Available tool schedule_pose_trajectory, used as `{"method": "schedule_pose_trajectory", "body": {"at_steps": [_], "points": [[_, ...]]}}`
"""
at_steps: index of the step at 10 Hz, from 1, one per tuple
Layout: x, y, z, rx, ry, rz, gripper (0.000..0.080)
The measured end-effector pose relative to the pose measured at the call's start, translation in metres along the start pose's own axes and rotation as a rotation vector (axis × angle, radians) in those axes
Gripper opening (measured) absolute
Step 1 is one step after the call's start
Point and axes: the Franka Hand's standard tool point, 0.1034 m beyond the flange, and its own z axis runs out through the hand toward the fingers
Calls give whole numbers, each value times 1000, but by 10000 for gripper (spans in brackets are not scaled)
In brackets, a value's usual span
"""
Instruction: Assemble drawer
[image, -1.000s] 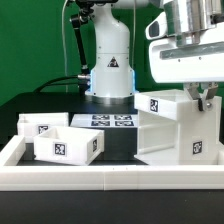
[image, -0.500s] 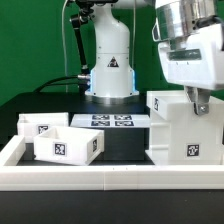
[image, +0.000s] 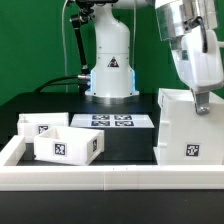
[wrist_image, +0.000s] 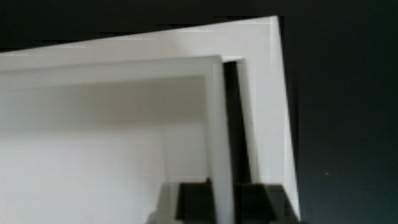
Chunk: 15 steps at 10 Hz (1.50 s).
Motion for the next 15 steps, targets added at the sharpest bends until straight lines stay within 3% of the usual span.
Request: {"method": "schedule_pose_trajectory", "body": {"at_steps": [3,7,10,12,13,14,15], "points": [[0,-13,2,21,2,-12,41],[-18,-13,3,47,4,-87,42],[-22,-12,2,48,5,-122,44],[-23,-12,3,46,5,-130,270],[-23,-12,3,46,5,-134,270],[-22,-12,2,47,6,-162,460],[-19,-10,-3,49,9,-205,460]]}}
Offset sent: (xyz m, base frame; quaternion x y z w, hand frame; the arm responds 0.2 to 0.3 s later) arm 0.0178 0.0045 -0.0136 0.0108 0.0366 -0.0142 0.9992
